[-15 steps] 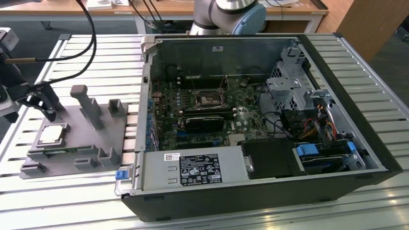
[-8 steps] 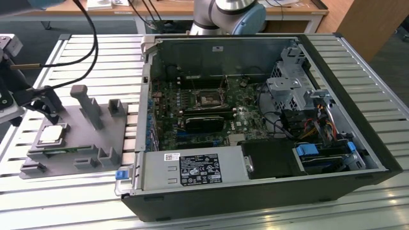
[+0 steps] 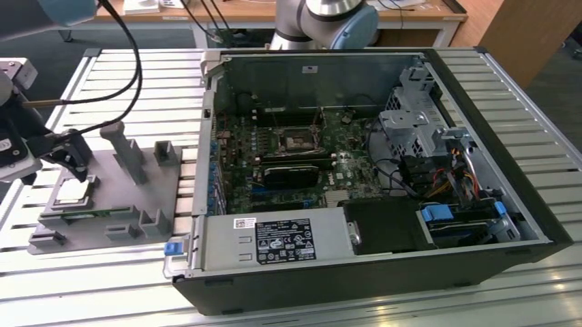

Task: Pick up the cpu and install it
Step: 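Pick up the cpu and move it towards the insertion slot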

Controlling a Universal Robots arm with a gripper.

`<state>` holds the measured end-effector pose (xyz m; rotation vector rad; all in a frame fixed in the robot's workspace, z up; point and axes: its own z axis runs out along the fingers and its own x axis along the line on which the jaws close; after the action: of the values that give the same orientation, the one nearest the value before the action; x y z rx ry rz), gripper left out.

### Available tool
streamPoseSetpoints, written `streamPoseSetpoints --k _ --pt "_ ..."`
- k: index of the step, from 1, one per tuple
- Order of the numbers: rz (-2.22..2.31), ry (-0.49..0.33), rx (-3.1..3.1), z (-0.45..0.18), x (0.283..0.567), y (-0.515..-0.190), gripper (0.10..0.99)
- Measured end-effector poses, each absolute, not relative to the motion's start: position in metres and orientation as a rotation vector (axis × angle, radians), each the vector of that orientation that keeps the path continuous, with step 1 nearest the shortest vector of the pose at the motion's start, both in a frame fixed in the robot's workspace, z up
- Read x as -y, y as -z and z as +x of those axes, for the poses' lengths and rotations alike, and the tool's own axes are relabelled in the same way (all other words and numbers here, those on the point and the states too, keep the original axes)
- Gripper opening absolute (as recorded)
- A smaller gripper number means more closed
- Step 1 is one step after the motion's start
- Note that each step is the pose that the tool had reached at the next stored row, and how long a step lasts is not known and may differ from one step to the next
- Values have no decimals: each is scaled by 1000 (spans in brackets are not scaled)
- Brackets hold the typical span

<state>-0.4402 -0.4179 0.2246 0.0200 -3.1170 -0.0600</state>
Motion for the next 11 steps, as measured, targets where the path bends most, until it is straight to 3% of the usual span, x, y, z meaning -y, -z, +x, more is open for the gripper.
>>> streamPoseSetpoints --k 11 --pt "20 60 3117 -440 418 -205 820"
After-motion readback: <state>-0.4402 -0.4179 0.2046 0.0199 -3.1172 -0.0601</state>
